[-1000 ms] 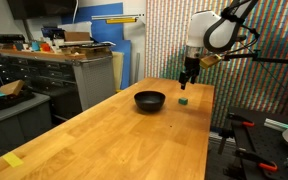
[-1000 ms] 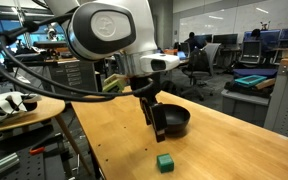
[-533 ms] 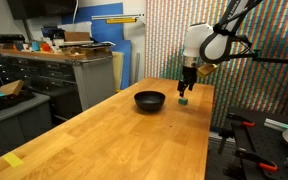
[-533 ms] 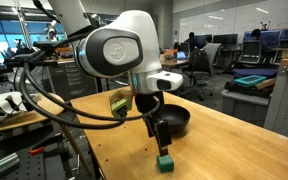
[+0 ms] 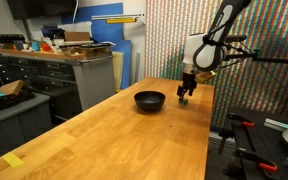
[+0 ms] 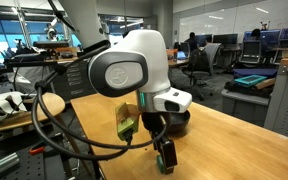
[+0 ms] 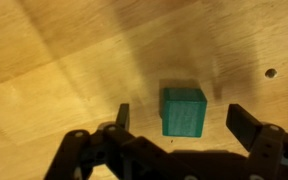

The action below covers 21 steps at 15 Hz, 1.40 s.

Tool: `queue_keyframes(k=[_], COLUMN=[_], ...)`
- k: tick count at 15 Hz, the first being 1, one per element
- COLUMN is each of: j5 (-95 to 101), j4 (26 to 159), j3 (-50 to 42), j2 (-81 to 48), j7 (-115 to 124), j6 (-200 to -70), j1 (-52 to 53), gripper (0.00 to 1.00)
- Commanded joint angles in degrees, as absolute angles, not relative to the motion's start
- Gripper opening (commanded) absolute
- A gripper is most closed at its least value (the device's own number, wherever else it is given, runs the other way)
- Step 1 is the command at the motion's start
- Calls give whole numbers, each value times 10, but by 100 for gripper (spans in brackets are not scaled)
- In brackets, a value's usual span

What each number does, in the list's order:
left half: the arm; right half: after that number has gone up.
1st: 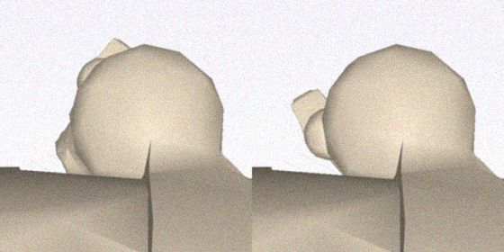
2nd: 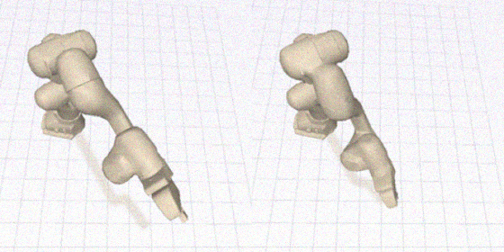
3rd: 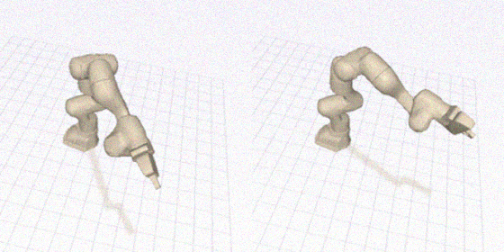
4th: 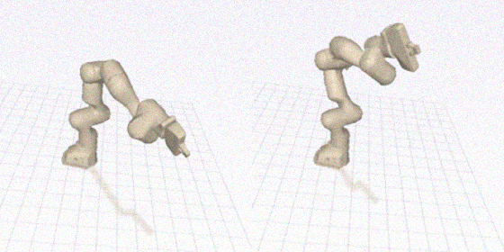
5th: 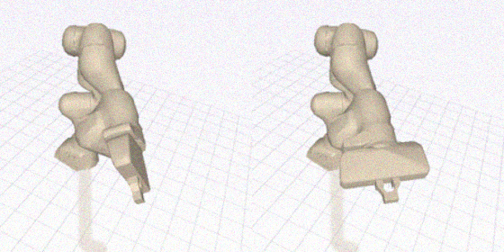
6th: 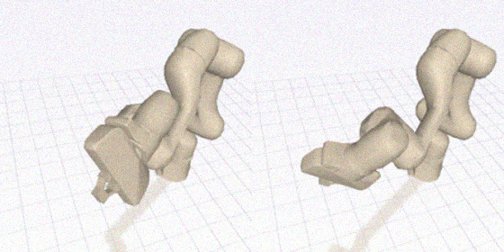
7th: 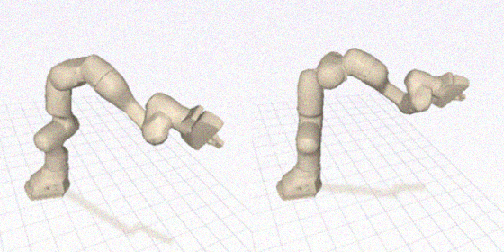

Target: Put the green block in the black bowl

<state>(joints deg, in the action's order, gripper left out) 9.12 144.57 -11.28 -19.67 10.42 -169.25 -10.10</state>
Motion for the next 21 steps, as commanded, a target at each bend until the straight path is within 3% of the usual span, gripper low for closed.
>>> queue_keyframes(k=[1, 2, 3, 5, 9, 12, 21], j5=[44, 38, 29, 18, -1, -12, 5], j4=[1421, 1418, 1415, 1411, 1411, 1414, 1421], j3=[-102, -100, -93, -84, -58, -43, -68], j2=[-220, -222, -224, -227, -226, -223, -182], j7=[58, 50, 39, 23, -15, -36, -46], j6=[-1706, -1707, -1707, -1707, -1701, -1697, -1671], j1=[-111, -112, -118, -124, -144, -159, -144], gripper=[100, 97, 74, 70, 36, 18, 18])
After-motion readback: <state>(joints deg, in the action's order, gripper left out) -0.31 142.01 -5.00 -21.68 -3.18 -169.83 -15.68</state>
